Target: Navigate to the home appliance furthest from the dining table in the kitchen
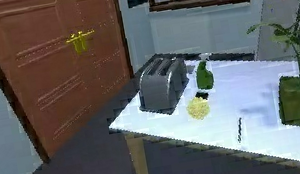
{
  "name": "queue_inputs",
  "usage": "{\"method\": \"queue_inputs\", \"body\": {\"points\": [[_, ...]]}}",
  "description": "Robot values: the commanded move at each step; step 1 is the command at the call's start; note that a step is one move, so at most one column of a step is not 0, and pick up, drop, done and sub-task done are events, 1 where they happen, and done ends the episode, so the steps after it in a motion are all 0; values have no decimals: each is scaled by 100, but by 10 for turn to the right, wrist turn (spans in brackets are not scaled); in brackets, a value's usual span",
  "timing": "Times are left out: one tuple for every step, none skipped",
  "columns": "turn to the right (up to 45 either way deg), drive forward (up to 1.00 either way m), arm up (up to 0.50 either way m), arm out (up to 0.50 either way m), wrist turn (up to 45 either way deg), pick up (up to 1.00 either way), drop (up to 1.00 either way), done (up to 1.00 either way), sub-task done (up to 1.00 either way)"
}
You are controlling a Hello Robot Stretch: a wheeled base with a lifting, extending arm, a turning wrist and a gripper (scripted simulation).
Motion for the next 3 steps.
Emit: {"method": "queue_inputs", "body": {"points": [[450, 0, 0, 0, 0, 0, 0, 0, 0], [450, 0, 0, 0, 0, 0, 0, 0, 0], [420, 0, 0, 0, 0, 0, 0, 0, 0]]}}
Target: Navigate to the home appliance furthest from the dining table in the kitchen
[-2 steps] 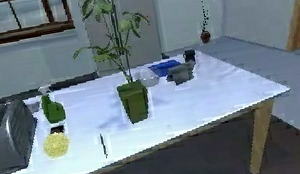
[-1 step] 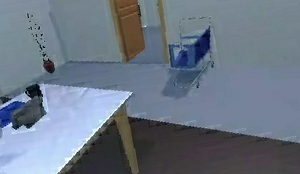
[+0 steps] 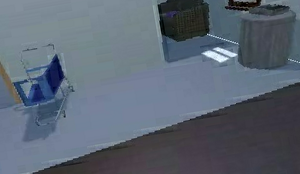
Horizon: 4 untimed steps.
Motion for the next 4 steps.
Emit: {"method": "queue_inputs", "body": {"points": [[0, 65, 0, 0, 0, 0, 0, 0, 0], [-450, 0, 0, 0, 0, 0, 0, 0, 0], [0, 100, 0, 0, 0, 0, 0, 0, 0], [-60, 0, 0, 0, 0, 0, 0, 0, 0]]}}
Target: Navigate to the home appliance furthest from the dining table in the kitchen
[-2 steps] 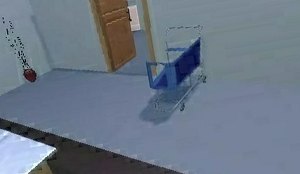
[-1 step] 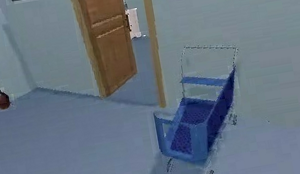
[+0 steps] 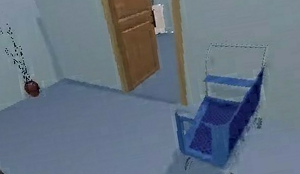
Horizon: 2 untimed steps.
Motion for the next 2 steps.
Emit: {"method": "queue_inputs", "body": {"points": [[0, 35, 0, 0, 0, 0, 0, 0, 0], [-450, 0, 0, 0, 0, 0, 0, 0, 0]]}}
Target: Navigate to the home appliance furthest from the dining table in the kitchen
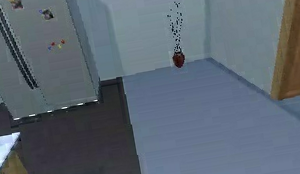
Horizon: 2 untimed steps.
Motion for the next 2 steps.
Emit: {"method": "queue_inputs", "body": {"points": [[-90, 0, 0, 0, 0, 0, 0, 0, 0], [0, 100, 0, 0, 0, 0, 0, 0, 0]]}}
